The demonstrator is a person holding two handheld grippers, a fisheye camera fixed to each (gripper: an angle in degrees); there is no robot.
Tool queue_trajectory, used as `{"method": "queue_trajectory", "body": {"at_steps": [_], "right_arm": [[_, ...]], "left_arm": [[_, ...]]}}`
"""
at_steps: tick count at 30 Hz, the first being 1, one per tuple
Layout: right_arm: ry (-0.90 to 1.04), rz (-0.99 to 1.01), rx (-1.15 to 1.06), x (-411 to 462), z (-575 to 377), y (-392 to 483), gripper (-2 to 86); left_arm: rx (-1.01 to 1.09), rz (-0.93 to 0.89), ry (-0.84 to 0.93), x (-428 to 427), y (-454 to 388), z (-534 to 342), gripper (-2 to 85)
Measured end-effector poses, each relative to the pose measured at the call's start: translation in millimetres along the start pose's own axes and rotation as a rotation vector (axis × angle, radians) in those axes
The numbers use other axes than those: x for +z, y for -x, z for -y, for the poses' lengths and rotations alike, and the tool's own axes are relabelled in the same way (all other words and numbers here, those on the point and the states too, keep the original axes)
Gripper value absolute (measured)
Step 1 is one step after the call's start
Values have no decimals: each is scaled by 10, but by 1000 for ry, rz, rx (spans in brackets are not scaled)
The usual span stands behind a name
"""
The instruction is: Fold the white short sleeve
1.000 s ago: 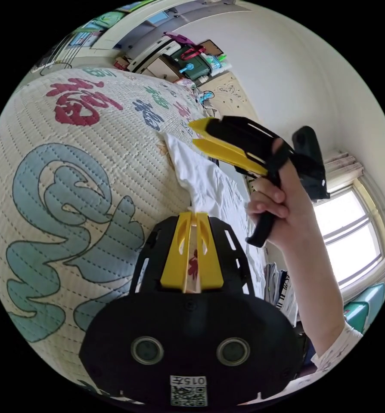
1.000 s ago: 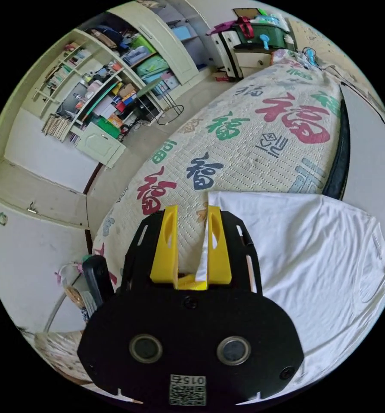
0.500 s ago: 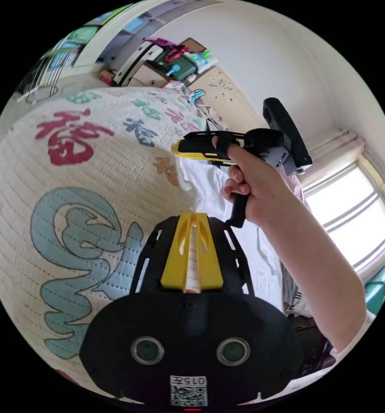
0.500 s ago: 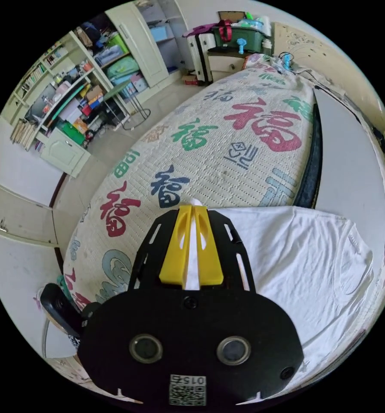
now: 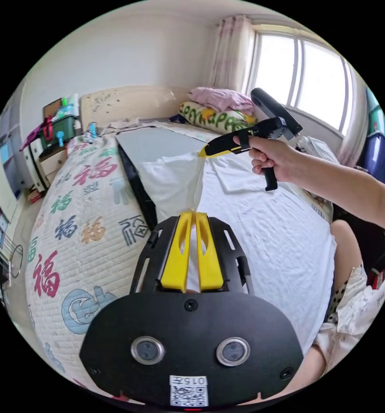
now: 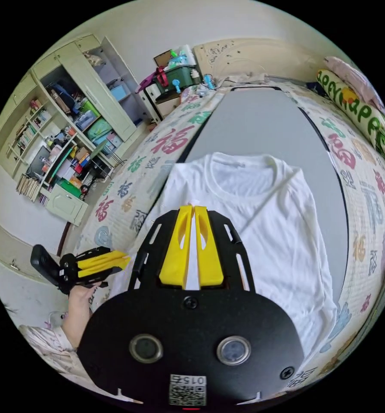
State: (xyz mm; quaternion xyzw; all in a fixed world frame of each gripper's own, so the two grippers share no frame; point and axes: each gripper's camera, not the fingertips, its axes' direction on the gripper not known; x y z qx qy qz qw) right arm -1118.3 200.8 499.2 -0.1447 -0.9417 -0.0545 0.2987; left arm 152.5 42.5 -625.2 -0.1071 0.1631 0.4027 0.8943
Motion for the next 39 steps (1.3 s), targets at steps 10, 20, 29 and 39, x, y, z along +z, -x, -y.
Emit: {"method": "queue_trajectory", "body": {"at_steps": [10,20,29,39], "right_arm": [[66,22,121,-157,-301,-348,9],[45,98,98,-516,-86,-57,79],[119,63,47,-440,366,635,83],[140,-48,49,-441,670,1384,7]], "left_arm": [[168,25,150,652,-650,-793,7],[109,-113,99,747,-396,-1230,49],[84,-69,107,1259,-438,-1309,67],[147,-25,129,1499,-566,-1244,-2]]}}
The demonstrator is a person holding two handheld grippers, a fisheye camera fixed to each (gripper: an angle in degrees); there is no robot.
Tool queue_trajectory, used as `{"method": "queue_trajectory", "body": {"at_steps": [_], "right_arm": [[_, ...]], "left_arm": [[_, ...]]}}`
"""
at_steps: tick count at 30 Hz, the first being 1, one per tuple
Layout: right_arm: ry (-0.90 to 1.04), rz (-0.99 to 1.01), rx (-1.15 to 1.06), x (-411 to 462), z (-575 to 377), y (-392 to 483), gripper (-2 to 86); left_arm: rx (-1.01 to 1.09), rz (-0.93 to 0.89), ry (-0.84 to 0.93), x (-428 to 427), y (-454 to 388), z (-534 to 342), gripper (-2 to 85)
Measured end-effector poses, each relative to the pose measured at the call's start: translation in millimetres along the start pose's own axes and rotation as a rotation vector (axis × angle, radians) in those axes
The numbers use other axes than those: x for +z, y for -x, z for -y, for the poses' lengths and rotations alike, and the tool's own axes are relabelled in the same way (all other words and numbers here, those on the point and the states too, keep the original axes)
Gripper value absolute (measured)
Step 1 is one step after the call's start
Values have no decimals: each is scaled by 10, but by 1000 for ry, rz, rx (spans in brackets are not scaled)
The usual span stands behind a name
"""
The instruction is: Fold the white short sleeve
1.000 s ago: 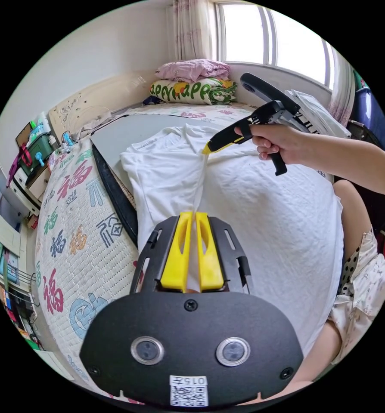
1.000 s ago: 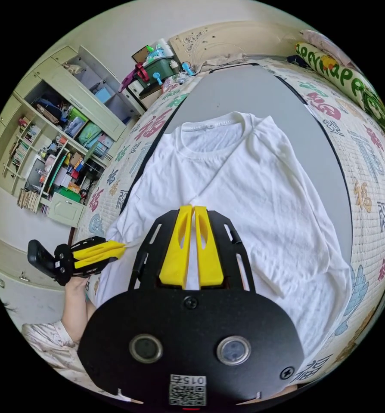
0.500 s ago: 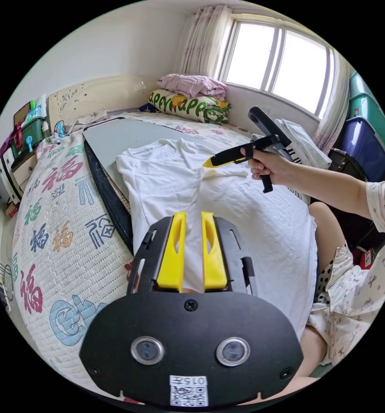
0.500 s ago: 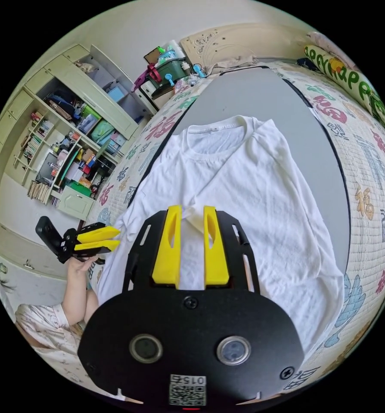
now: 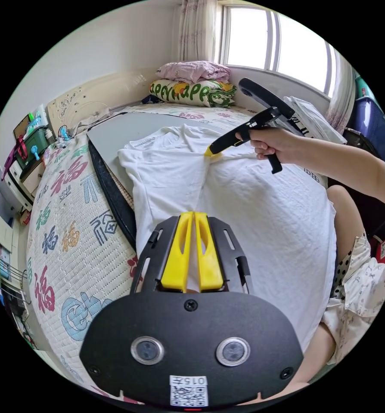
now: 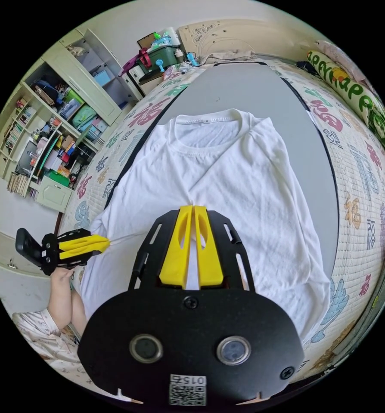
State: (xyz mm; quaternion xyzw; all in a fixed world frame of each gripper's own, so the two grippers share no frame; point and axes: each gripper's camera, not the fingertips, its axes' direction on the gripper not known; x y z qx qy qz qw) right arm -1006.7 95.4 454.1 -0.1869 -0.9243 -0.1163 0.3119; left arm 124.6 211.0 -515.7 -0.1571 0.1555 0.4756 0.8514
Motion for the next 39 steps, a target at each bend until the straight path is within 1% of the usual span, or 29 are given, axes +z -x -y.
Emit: {"method": "queue_trajectory", "body": {"at_steps": [4,7,11,13,15,17,19,20,22,23,25,27,30,33,35,36,39], "right_arm": [[-3,-54,-43,-7,82,414,10],[5,-62,-75,-59,130,686,26],[-8,-42,-70,-314,183,836,46],[-81,-2,-87,-608,229,840,58],[-118,-7,-72,-786,327,795,68],[-146,-21,-39,-921,472,739,77],[-157,6,6,-1013,716,686,88],[-152,17,23,-1018,785,677,90],[-151,53,68,-1006,1028,703,98],[-151,59,78,-997,1085,720,100],[-153,61,95,-948,1299,833,105],[-149,56,101,-885,1443,932,108],[-105,77,123,-731,1646,1077,117],[-78,8,83,-644,1753,1326,121],[-70,-19,40,-646,1771,1496,112],[-60,-22,18,-661,1772,1596,98],[4,47,-24,-679,1771,1785,44]], "left_arm": [[28,19,28,164,-42,137,3],[-5,8,26,196,38,267,23],[-81,-40,-45,39,297,384,56],[-235,-96,-145,-142,625,485,64],[-330,-105,-215,-213,836,613,68],[-388,-57,-211,-163,995,795,78],[-422,14,-170,5,1290,1226,88],[-436,17,-160,54,1392,1351,90],[-499,-6,-169,245,1794,1809,97],[-520,-16,-182,304,1890,1898,101],[-627,-59,-210,605,2257,2188,111],[-679,-70,-176,886,2470,2375,115],[-684,-58,-74,1353,2628,2615,117],[-615,-79,-58,1605,2570,2804,107],[-571,-23,-13,1680,2539,2912,79],[-567,-9,4,1716,2553,2942,60],[-578,-44,19,1760,2623,2945,18]]}}
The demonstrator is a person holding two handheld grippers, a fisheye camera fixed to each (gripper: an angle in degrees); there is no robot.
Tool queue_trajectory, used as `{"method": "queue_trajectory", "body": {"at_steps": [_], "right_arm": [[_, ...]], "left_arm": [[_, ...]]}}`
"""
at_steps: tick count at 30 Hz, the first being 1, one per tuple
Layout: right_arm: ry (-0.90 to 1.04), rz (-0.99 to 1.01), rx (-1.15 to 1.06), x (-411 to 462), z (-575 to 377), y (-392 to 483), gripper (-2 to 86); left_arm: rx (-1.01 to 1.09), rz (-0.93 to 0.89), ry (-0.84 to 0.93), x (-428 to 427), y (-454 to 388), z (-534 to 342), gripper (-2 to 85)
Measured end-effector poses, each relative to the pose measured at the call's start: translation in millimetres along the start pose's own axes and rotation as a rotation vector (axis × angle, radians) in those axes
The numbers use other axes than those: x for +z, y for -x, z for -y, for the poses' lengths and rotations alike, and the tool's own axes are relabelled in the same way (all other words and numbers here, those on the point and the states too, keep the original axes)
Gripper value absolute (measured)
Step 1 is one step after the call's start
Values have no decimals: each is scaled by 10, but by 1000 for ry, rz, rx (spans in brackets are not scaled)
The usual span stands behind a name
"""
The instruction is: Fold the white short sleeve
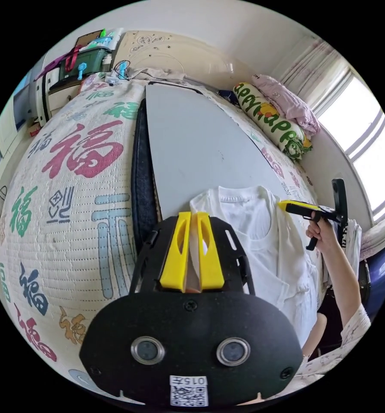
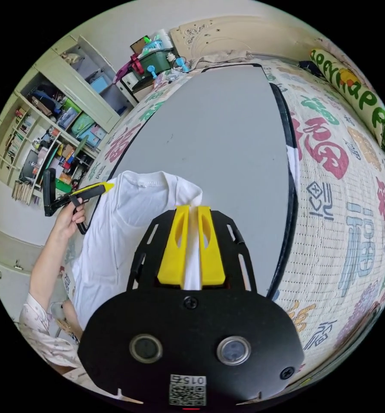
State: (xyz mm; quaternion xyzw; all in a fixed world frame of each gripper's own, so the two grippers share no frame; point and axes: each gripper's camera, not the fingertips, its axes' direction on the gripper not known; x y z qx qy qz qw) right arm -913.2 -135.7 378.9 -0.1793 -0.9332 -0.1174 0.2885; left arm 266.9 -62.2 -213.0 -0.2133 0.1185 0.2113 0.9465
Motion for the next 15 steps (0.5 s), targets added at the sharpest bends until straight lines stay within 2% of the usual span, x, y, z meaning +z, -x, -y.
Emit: {"method": "queue_trajectory", "body": {"at_steps": [2,5,11,15], "right_arm": [[-8,-26,-14,-81,-30,125,24],[-77,-186,-74,-317,-125,384,11],[-173,-116,-45,-895,-446,819,5],[-237,-76,-132,-1574,-1018,1332,4]], "left_arm": [[13,53,-44,-91,-13,-29,10],[53,95,-143,-320,-44,-133,7],[122,53,-212,-713,-210,-616,6],[202,-48,-277,-1453,-324,-1334,7]]}}
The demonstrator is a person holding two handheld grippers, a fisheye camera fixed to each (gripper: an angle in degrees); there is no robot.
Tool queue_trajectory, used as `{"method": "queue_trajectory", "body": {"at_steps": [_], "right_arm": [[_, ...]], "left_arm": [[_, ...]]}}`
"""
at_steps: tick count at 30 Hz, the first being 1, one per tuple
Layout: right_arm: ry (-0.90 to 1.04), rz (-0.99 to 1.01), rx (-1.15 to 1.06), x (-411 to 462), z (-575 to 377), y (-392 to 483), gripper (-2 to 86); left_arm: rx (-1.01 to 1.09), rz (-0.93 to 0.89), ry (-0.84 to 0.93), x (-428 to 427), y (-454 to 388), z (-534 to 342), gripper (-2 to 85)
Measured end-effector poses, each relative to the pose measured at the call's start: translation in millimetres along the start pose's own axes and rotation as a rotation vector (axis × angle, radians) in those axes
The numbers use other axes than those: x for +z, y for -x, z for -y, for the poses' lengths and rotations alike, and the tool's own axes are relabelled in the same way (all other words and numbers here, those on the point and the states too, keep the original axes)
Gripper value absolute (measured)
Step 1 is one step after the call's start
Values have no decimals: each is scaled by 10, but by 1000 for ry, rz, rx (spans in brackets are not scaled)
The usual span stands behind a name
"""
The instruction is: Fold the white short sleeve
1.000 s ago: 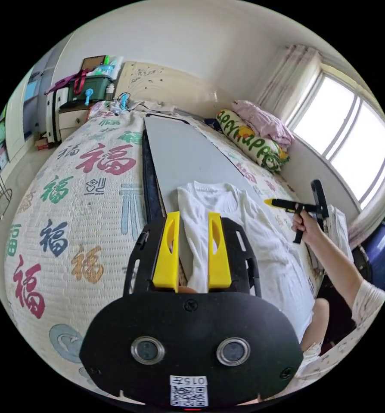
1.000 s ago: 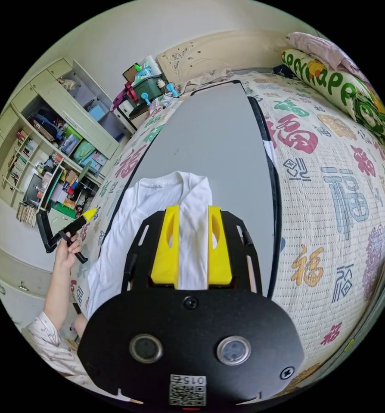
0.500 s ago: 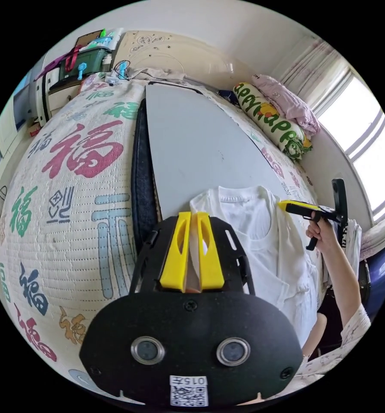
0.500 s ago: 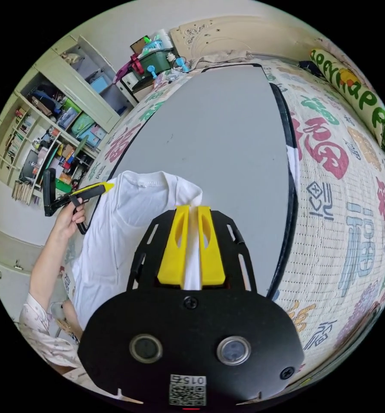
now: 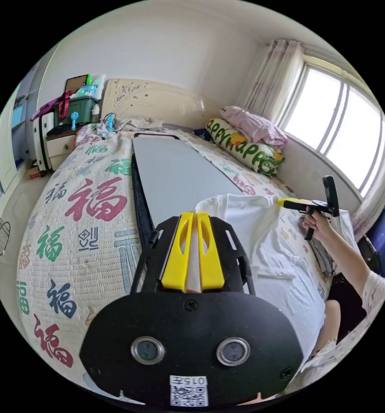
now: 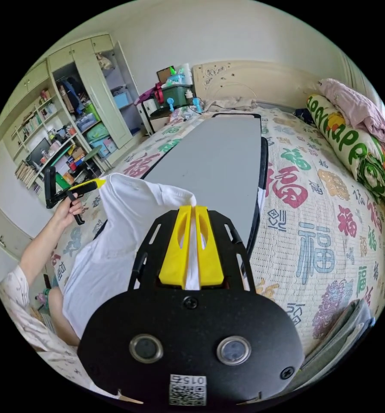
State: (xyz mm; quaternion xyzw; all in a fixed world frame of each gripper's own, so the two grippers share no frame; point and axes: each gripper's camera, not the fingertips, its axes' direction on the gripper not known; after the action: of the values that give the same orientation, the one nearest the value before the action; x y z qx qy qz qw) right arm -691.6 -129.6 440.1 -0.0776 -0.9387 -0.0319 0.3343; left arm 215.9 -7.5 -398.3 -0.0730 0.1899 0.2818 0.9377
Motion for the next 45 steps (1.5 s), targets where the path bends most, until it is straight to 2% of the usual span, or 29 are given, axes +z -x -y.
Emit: {"method": "queue_trajectory", "body": {"at_steps": [5,7,10,15,19,24,27,30,32,35,37,39,42,45], "right_arm": [[-53,79,-176,-1289,-890,689,4],[-18,137,-255,-1827,-1532,1042,4],[43,170,-320,-2265,-2464,1448,4],[223,179,-374,-2306,-3703,1971,4],[253,139,-370,-2502,-4101,2124,4],[254,135,-392,-2803,-4162,2155,5],[318,120,-425,-2785,-4158,2140,8],[447,175,-377,-2738,-4071,1943,36],[426,221,-337,-2875,-3969,1755,51],[288,252,-154,-3174,-3613,1224,85],[179,318,42,-3275,-3253,693,94],[124,370,126,-3227,-2985,386,99],[97,379,244,-2965,-2567,-6,110],[112,419,386,-2592,-2260,-421,119]], "left_arm": [[270,-106,3,-1401,-771,-989,8],[426,-148,53,-2016,-1276,-1727,8],[572,-173,176,-2484,-1864,-2760,9],[695,-110,368,-2654,-2492,-4054,9],[727,-77,401,-2947,-2781,-4341,10],[690,-79,403,-3223,-2883,-4337,18],[686,-71,466,-3228,-2968,-4218,34],[623,-157,560,-3299,-2909,-3909,63],[549,-195,548,-3450,-2748,-3669,72],[340,-161,390,-3760,-2283,-3134,78],[79,-154,230,-3875,-1794,-2669,89],[-67,-165,148,-3815,-1503,-2376,109],[-247,-118,120,-3472,-1133,-1962,131],[-372,-154,109,-3110,-839,-1614,134]]}}
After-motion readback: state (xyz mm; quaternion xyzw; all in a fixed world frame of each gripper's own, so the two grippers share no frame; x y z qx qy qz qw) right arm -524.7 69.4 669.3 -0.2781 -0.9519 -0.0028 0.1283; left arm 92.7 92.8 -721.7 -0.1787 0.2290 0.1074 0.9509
